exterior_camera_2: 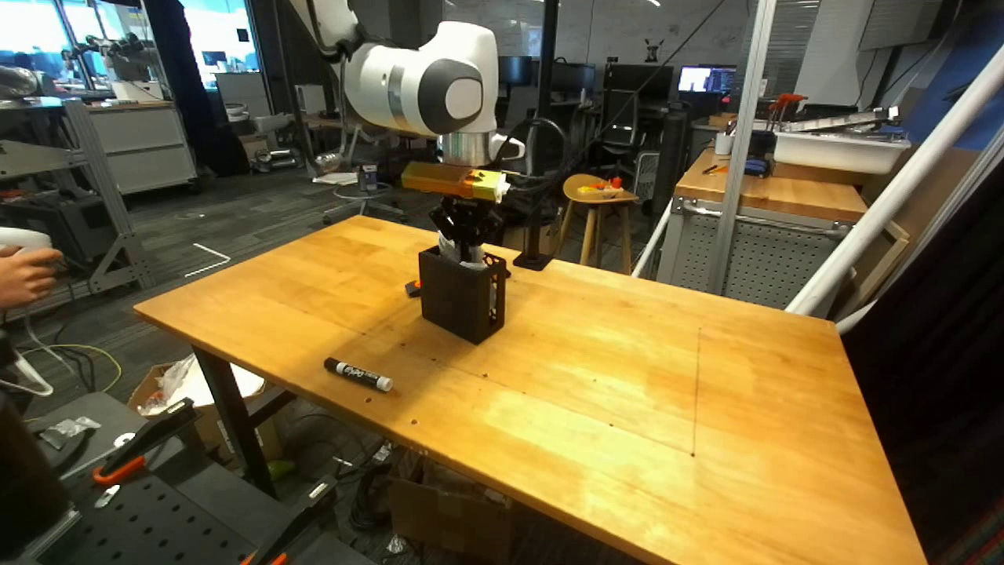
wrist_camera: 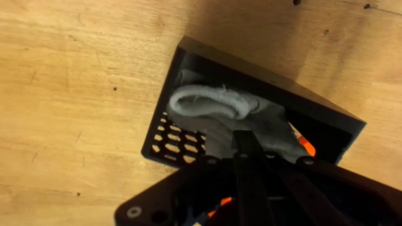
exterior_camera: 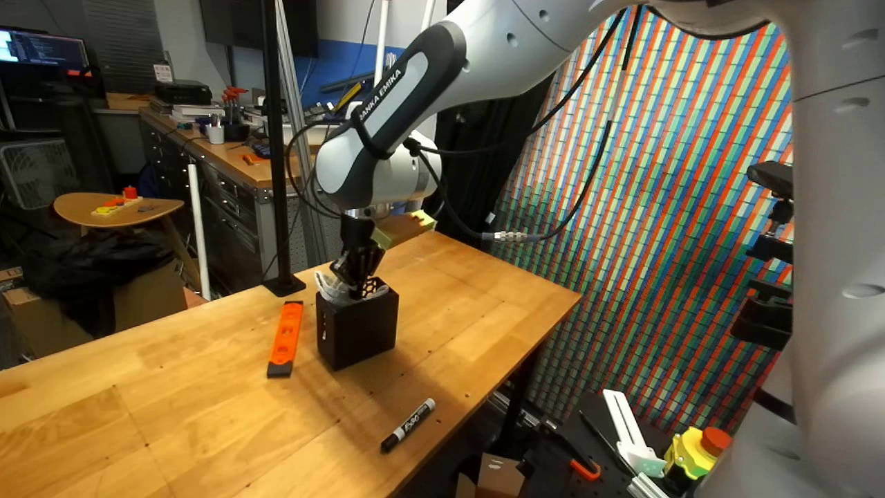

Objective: Put the towel into the box.

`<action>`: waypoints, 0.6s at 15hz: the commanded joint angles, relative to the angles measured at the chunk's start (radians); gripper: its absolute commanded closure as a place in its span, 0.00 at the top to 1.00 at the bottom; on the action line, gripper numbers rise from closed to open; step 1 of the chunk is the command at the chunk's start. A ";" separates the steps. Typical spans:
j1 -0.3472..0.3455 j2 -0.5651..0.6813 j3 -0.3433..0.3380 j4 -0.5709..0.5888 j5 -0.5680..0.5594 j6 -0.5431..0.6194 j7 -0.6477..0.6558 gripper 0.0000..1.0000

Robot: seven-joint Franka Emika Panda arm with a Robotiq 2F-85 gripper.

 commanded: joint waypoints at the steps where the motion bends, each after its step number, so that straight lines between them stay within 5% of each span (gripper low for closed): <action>1: 0.021 -0.088 -0.014 -0.020 -0.040 -0.015 0.028 0.01; 9: 0.076 -0.108 0.001 0.022 -0.095 -0.018 0.038 0.01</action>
